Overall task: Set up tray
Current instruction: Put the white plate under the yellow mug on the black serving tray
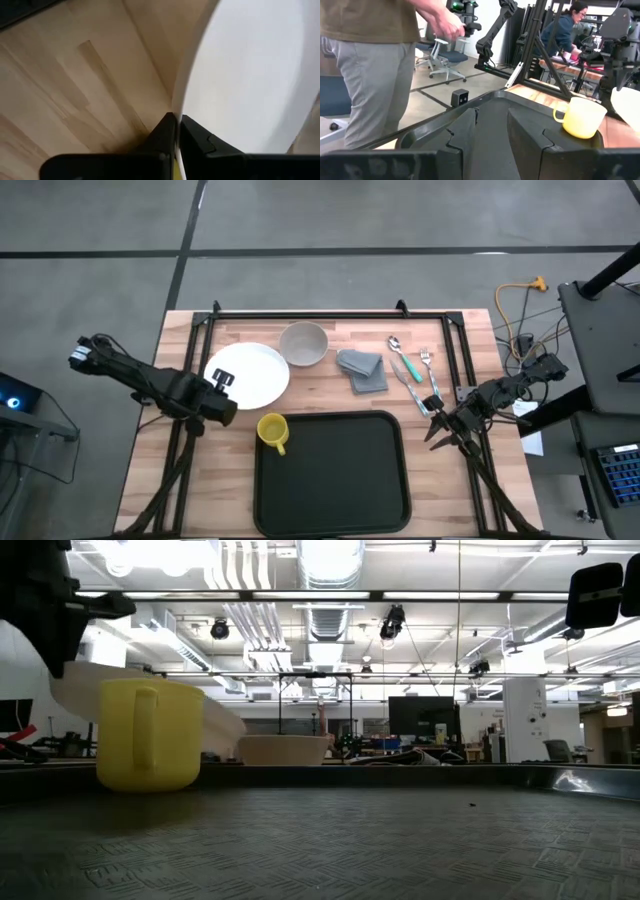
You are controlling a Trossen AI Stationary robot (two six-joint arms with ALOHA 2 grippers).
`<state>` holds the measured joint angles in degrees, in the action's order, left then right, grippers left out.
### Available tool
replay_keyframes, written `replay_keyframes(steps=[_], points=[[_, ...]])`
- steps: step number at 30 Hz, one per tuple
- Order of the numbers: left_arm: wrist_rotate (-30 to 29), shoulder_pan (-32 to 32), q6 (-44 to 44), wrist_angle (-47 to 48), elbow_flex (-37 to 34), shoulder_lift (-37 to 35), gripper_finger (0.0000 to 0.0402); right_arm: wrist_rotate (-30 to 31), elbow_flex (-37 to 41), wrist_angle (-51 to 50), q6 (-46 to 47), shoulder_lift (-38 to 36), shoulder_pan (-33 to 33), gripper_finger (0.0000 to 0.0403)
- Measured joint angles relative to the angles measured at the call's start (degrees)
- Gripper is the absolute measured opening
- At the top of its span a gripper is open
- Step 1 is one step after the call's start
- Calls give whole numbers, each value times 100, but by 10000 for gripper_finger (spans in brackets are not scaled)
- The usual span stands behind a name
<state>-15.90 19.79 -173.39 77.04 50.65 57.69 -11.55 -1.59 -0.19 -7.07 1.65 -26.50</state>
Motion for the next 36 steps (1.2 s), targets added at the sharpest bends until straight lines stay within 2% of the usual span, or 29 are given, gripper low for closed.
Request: replay_keyframes(steps=[9,17,36], points=[[-390,0,333,604,786,322,0,1,1,2,0,0,1,100],[-631,5,619,620,1471,852,0,0,0,2,0,0,0,100],[-859,22,2006,489,3489,2731,0,0,1,2,0,0,0,100]])
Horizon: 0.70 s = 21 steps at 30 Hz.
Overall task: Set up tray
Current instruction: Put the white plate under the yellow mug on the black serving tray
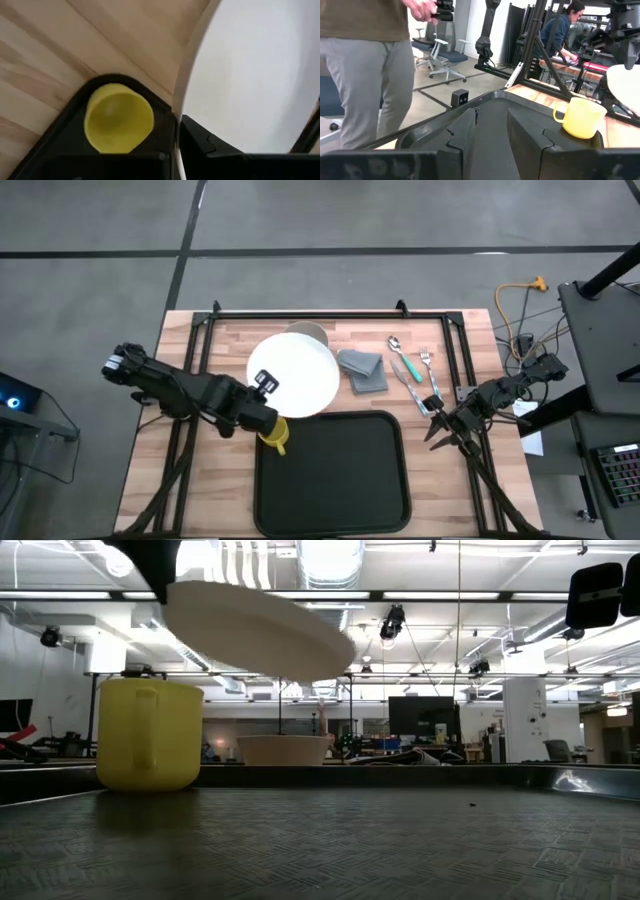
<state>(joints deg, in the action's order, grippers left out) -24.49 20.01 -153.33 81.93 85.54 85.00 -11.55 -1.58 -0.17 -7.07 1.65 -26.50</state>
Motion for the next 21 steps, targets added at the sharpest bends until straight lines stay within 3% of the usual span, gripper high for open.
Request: replay_keyframes(steps=[8,21], points=[[-13,354,1131,-317,365,240,0,0,-1,1,0,0,1,100],[-303,1391,1031,-938,9,208,0,2,0,1,0,0,0,100]])
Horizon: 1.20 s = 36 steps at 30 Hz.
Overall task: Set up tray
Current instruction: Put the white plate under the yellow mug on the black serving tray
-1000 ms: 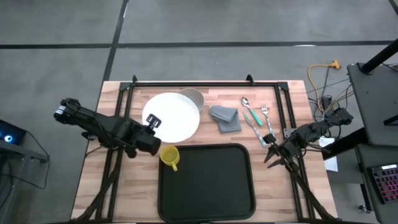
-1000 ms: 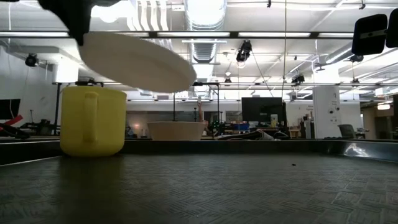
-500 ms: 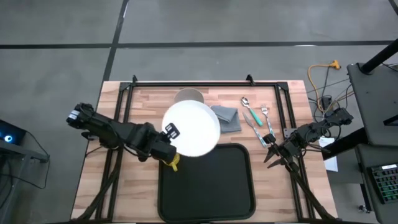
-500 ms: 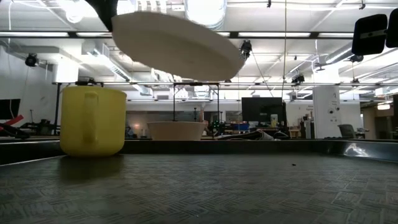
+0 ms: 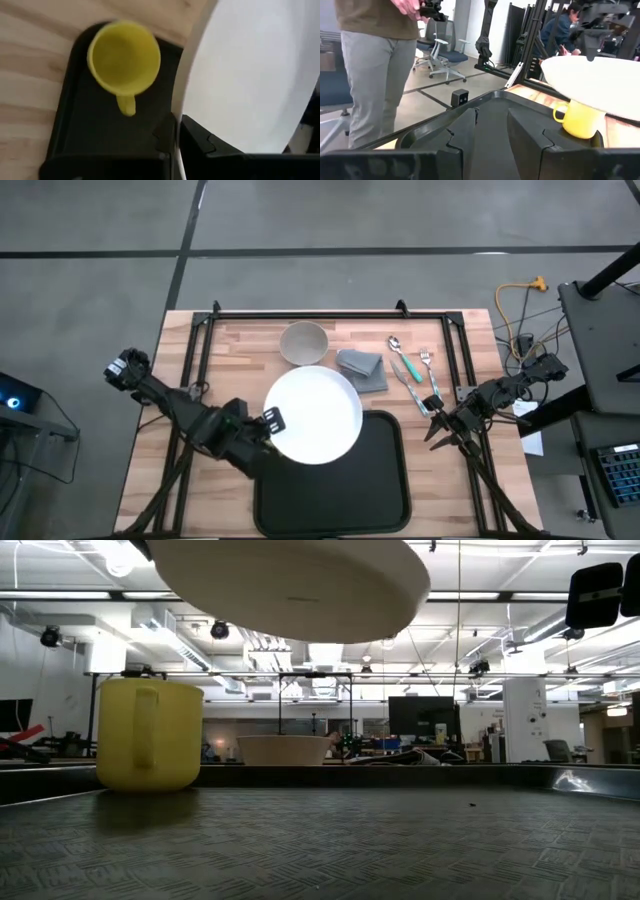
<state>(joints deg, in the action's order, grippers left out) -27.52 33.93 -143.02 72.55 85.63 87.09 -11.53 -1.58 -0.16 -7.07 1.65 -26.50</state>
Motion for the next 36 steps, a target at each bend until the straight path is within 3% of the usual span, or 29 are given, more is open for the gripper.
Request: replay_keyframes(steps=[15,36], points=[[11,635,-253,-1832,-860,116,0,-1,0,-3,0,0,1,100],[173,1435,-886,-1979,-801,889,0,-1,0,0,0,0,0,100]])
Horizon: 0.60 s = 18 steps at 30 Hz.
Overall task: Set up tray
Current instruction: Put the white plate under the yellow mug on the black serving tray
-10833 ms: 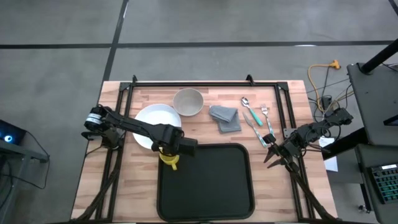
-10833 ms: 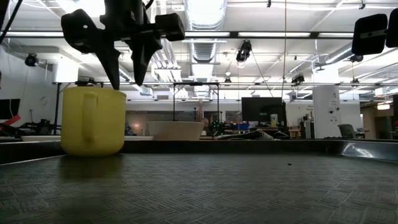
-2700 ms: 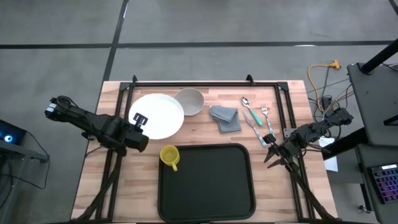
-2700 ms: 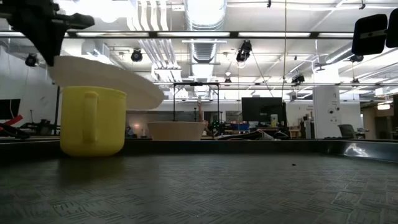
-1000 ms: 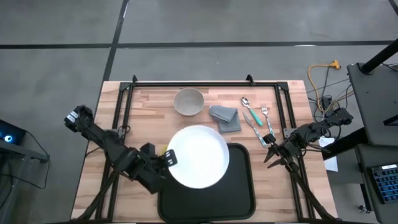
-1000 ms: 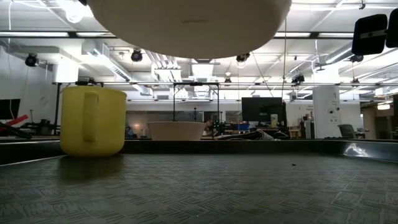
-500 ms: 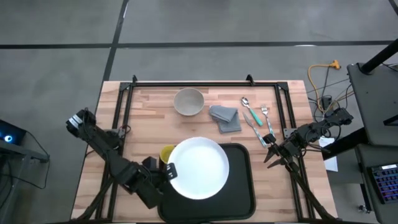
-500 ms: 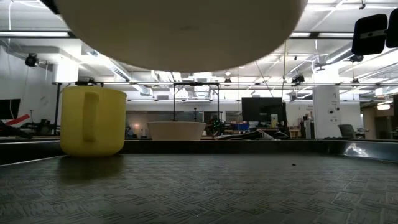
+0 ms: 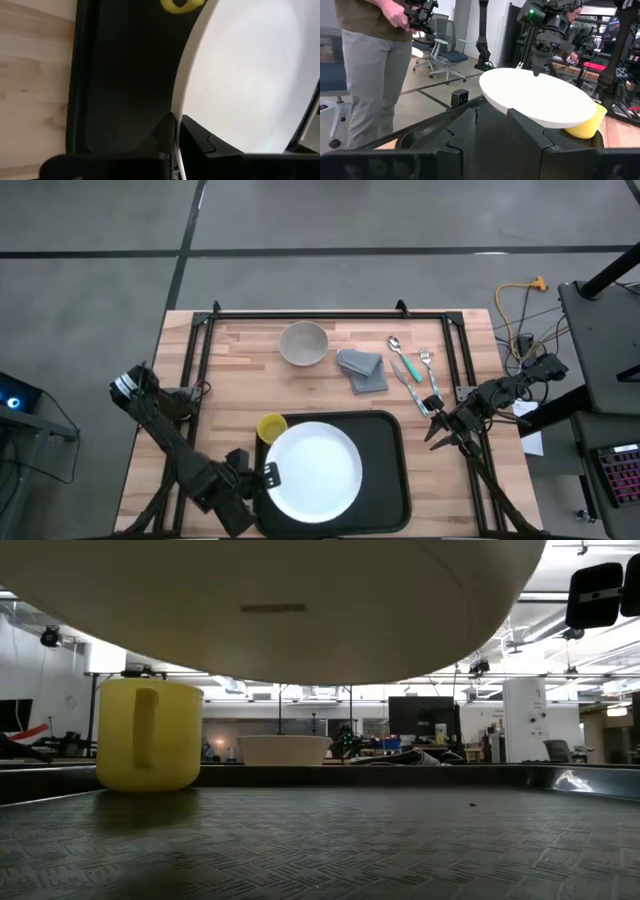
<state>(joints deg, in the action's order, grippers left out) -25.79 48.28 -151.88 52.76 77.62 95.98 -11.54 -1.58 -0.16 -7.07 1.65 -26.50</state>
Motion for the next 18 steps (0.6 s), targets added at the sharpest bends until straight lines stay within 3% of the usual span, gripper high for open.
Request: replay_keyframes(steps=[18], points=[[360,10,13,-740,0,645,0,0,-1,-2,0,0,1,100]])
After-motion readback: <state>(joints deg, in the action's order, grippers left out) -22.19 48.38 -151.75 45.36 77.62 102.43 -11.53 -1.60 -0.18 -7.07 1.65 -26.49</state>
